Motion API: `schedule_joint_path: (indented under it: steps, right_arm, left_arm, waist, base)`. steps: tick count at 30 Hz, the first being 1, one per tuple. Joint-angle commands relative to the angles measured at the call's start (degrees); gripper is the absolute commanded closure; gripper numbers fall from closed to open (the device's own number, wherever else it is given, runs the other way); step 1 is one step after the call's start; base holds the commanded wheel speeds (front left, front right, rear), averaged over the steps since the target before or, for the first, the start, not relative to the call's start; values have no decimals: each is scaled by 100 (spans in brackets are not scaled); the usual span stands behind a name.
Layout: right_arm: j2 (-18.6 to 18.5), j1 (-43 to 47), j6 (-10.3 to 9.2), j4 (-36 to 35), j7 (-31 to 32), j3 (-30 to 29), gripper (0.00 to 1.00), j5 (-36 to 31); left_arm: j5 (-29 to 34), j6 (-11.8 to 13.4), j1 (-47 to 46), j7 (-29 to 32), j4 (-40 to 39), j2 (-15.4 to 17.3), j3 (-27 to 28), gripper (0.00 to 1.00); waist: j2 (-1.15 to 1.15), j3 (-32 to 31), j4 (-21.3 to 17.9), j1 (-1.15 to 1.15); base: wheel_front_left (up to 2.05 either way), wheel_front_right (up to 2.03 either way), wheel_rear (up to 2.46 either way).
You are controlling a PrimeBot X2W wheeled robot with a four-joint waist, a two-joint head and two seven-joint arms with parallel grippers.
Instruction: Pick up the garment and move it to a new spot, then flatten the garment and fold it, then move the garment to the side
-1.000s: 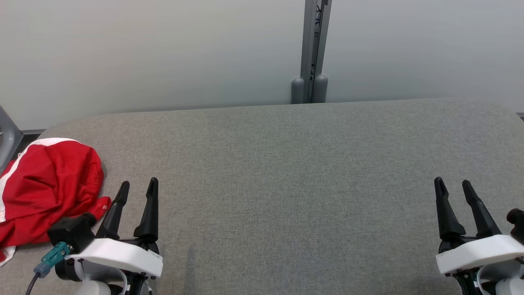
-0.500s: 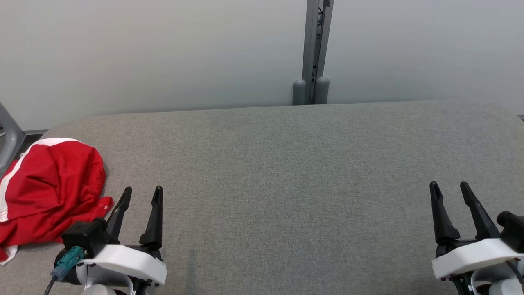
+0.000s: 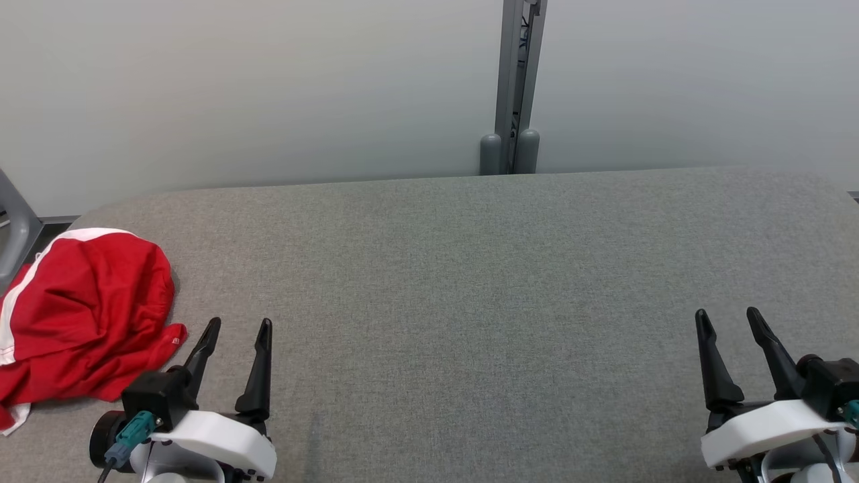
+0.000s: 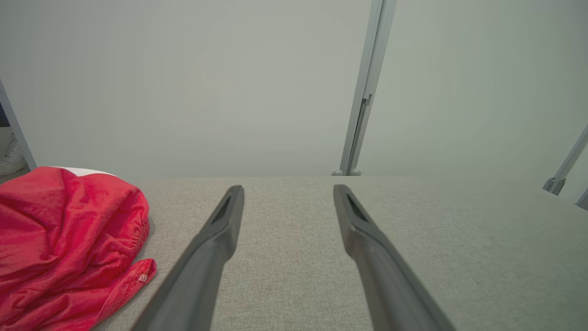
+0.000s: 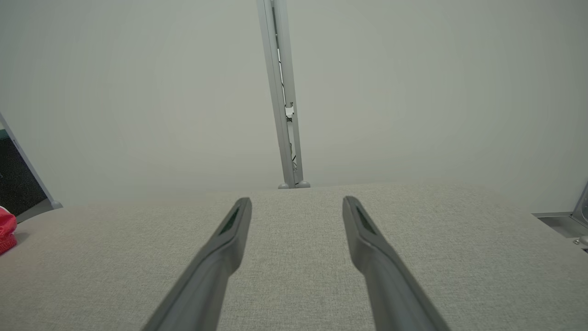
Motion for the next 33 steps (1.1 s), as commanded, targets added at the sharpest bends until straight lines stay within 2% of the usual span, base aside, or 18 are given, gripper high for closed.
schedule_joint_path:
  steps: [1, 5, 29, 33]
  right_arm:
    - [-16, -64, 11, 12, -73, 2, 0, -121]
    - [-2, -68, 12, 98, -123, 29, 0, -248]
    - [20, -87, 13, 383, -368, 87, 0, -530]
    - [31, -84, 13, 396, -358, 67, 0, -454]
  left_arm:
    - [129, 22, -83, -59, 24, 30, -4, 0]
    - [218, -41, -125, -105, 173, 21, -19, 0]
    - [743, -34, -214, -343, 502, -30, 6, 0]
    - [645, -60, -208, -339, 541, -52, 20, 0]
  waist:
    - [0, 0, 3, 0]
    - [0, 0, 9, 0]
    - [0, -26, 37, 0]
    - [0, -26, 36, 0]
  base:
    - [0, 0, 0]
    - [0, 0, 0]
    - [0, 0, 0]
    - [0, 0, 0]
